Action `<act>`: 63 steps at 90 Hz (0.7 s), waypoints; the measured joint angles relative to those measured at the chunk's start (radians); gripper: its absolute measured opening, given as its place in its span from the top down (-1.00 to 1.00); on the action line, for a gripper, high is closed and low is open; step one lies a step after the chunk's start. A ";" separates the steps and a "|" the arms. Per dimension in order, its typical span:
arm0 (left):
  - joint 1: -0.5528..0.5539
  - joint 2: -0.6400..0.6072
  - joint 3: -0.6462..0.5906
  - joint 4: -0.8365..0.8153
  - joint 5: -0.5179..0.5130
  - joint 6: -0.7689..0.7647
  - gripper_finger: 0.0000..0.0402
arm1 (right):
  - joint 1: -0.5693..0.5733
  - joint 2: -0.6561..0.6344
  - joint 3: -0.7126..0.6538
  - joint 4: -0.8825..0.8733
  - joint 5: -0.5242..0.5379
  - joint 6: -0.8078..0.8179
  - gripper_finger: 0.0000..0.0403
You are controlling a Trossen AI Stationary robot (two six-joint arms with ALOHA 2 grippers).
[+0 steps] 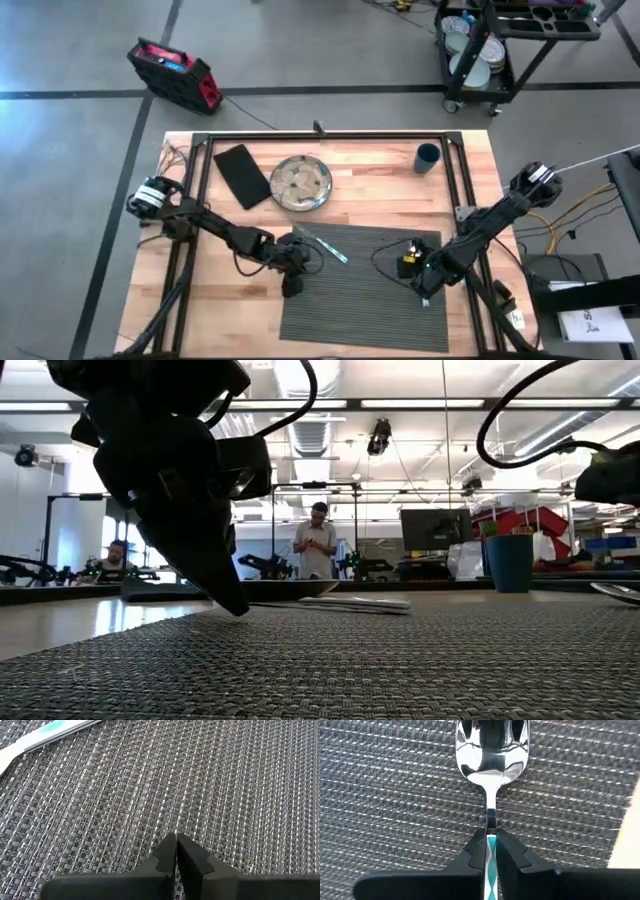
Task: Set table place
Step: Put the blue spoon on the gray mat, then put the blue knife on the gray mat
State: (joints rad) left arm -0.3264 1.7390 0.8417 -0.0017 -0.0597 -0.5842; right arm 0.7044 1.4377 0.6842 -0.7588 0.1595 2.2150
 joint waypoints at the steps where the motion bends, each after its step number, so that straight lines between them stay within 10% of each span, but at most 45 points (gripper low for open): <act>1: 0.000 0.000 0.000 0.000 0.000 0.000 1.00 | 0.000 -0.001 0.000 0.000 0.000 0.000 0.90; 63: 0.000 0.000 0.000 -0.003 -0.005 -0.005 1.00 | 0.005 -0.173 0.197 -0.178 0.040 -0.151 0.08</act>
State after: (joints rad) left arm -0.3264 1.7390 0.8417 -0.0045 -0.0650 -0.5893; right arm 0.7090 1.2650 0.8812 -0.9363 0.1998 2.0641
